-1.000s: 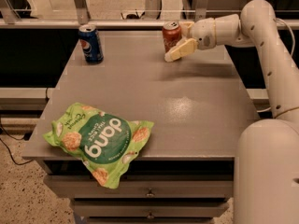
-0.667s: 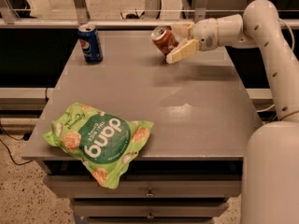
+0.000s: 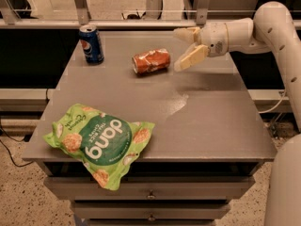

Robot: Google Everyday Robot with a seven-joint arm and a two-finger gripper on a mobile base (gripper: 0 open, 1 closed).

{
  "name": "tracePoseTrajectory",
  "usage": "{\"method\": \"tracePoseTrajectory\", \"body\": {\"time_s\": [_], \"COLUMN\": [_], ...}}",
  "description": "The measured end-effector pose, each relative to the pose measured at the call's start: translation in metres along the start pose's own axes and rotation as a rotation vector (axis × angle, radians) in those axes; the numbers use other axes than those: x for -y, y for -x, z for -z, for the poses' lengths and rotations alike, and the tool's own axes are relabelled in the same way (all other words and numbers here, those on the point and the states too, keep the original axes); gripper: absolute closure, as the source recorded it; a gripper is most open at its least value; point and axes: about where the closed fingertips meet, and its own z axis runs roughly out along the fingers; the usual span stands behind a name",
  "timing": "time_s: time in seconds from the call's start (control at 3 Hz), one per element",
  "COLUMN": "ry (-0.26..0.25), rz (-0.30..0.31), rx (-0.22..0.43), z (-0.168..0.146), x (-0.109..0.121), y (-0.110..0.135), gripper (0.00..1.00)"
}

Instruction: Knock coke can over

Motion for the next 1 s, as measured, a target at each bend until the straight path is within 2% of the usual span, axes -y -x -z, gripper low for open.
{"method": "tracePoseTrajectory", "body": {"time_s": [0.33, 0.67, 1.0], "ry": [-0.018, -0.060, -0.116], "rz": [0.033, 0.111, 0.179], "rx": [-0.007, -0.029, -0.092], "z": [0.019, 0.048, 0.079], "x": [-0.007, -0.010, -0.013], "y": [0.004, 0.020, 0.035], "gripper": [0.00, 0.00, 0.00]}}
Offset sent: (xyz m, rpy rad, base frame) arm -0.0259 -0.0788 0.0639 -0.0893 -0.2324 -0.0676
